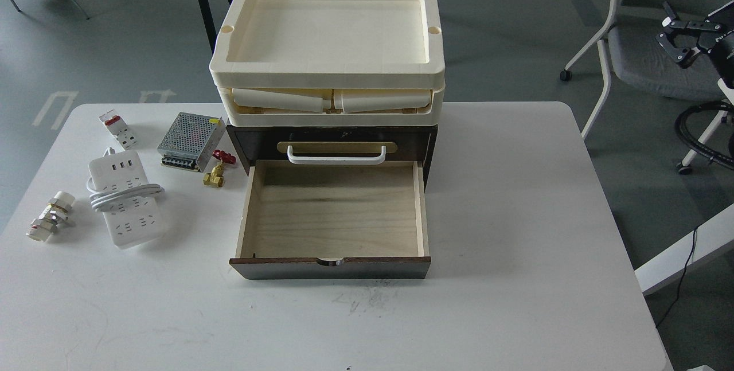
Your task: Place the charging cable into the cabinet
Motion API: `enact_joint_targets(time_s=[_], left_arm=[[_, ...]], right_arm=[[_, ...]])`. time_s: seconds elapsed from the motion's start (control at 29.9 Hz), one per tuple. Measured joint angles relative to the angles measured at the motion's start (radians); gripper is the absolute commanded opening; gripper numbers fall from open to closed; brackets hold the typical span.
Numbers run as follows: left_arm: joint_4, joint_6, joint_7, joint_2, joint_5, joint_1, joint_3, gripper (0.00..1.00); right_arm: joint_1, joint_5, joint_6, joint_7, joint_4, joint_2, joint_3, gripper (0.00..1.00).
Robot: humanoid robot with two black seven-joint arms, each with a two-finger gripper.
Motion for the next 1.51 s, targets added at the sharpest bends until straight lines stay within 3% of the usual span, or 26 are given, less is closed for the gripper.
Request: enact_joint_targets(time_s=[0.23,0.64,0.9,1.07,1.34,1.51], left_arm=[[-0.151,0.0,0.0,-0.011,0.528,0.021,0.053,1.0],[-0.195,0.0,0.0,0.176,0.898,0.045,0.559,1.0],[-0.116,0.0,0.0,0.028,1.233,0.026,0.663,0.99],[-0.045,0.0,0.0,-0.042,1.246,0.014,0.664,0.99],[0.174,0.0,0.0,-0.196,1.247,-0.022,0.672,0.98],[0.234,0.017,0.0,-0.236,1.247,-0.037,0.677,0.97]], right_arm=[[-0.011,0.0,0.0,0.0,-0.012,0.0,0.0,1.0],[-0.049,0.0,0.0,0.004,-0.03,-0.003,0.002,1.0],[-0.054,0.0,0.0,0.005,-0.033,0.011,0.0,1.0],[-0.056,0.0,0.0,0.005,-0.033,0.007,0.0,1.0],[-0.064,0.0,0.0,0.005,-0.033,0.002,0.0,1.0],[-0.07,0.0,0.0,0.005,-0.033,0.003,0.001,1.0]])
